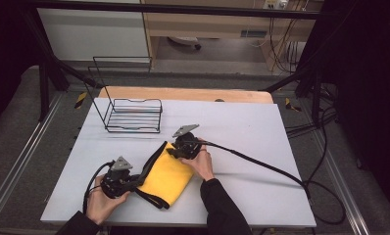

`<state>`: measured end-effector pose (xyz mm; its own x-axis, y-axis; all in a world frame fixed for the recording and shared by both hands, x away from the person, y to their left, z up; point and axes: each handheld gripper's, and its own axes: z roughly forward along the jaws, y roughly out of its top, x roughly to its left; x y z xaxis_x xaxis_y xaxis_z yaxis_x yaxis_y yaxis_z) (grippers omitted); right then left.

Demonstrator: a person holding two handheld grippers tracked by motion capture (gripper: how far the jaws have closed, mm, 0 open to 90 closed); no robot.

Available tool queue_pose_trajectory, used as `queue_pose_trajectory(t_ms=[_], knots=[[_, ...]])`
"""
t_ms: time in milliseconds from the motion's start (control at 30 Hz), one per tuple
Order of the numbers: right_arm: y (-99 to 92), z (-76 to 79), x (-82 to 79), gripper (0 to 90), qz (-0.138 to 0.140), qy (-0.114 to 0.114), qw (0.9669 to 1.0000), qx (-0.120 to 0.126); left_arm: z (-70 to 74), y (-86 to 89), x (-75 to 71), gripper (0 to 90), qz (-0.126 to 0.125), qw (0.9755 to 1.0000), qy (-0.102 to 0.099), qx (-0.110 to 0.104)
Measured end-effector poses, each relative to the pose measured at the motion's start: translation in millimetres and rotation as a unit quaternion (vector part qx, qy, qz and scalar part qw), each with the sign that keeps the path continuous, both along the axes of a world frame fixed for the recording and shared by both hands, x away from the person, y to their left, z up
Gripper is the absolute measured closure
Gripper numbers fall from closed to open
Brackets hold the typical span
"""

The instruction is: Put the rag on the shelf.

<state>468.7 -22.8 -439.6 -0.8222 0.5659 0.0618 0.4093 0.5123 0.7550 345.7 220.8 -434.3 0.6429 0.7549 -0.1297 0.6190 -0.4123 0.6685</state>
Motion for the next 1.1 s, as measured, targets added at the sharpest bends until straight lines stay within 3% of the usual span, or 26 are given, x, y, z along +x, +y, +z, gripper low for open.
queue_pose_trajectory(t_ms=[67, 100, 167, 200, 267, 300, 400, 433, 467, 500, 533, 567, 600, 833, 933, 1100], knots=[[-1.5, 2.1, -2.0, 59.5, -0.005, -0.007, 1.0000, -0.003, -0.2, 1.0, 0.3, 73.9, -0.002, 1.0000, -0.001, -0.001], [-5.3, 10.7, -8.3, 44.3, -0.024, -0.023, 0.9994, -0.006, -0.3, 1.5, 0.5, 73.2, -0.003, 1.0000, -0.001, -0.001], [-8.8, 16.8, -12.8, 41.7, -0.029, -0.023, 0.9993, -0.007, -0.4, 1.7, 0.8, 72.7, -0.004, 1.0000, -0.003, 0.000], [-16.8, 27.2, -24.2, 33.4, -0.037, -0.028, 0.9989, 0.004, 0.1, 2.0, 1.2, 71.8, -0.005, 1.0000, -0.004, 0.001], [-20.9, 31.6, -31.6, 30.7, -0.038, -0.027, 0.9989, 0.005, 1.7, 2.5, 2.8, 70.8, -0.007, 0.9999, -0.009, 0.001], [-28.7, 37.5, -47.1, 24.6, -0.039, -0.027, 0.9989, 0.006, 3.2, 3.2, 3.9, 66.9, -0.008, 0.9998, -0.015, 0.000], [-37.5, 41.7, -72.2, 23.7, -0.030, -0.020, 0.9992, 0.017, 6.8, 6.0, 8.5, 62.5, 0.000, 0.9997, -0.023, -0.006], [-37.5, 41.7, -72.2, 23.7, -0.030, -0.020, 0.9992, 0.017, 7.0, 6.9, 9.7, 62.5, 0.001, 0.9997, -0.023, -0.005], [-38.7, 41.7, -89.0, 24.6, -0.018, -0.018, 0.9993, 0.026, 6.6, 8.0, 11.0, 63.2, 0.001, 0.9998, -0.021, -0.005], [-38.7, 41.7, -89.0, 24.6, -0.018, -0.018, 0.9993, 0.026, 5.6, 8.3, 12.0, 63.2, 0.001, 0.9998, -0.018, -0.009], [-36.8, 40.2, -102.6, 29.1, 0.000, -0.012, 0.9990, 0.043, 4.8, 8.6, 12.8, 64.9, 0.000, 0.9999, -0.015, -0.008], [-36.8, 40.2, -102.6, 29.1, 0.000, -0.012, 0.9990, 0.043, 4.0, 8.4, 13.4, 64.9, -0.002, 0.9999, -0.013, -0.004], [-32.8, 37.0, -112.6, 31.9, 0.011, 0.005, 0.9980, 0.062, 3.1, 7.7, 13.8, 67.4, -0.003, 0.9999, -0.012, -0.001], [-19.4, 21.3, -133.2, 35.1, 0.037, 0.035, 0.9973, 0.053, -2.8, 2.2, 15.9, 72.3, -0.013, 0.9998, -0.002, 0.016], [-14.1, 16.7, -143.0, 37.9, 0.046, 0.046, 0.9961, 0.059, -4.0, 2.4, 17.5, 72.6, -0.010, 0.9999, 0.005, 0.009], [-0.2, 6.4, -154.3, 45.2, 0.066, 0.047, 0.9955, 0.049, -3.4, -0.3, 17.2, 75.9, -0.008, 0.9998, 0.004, 0.016]])
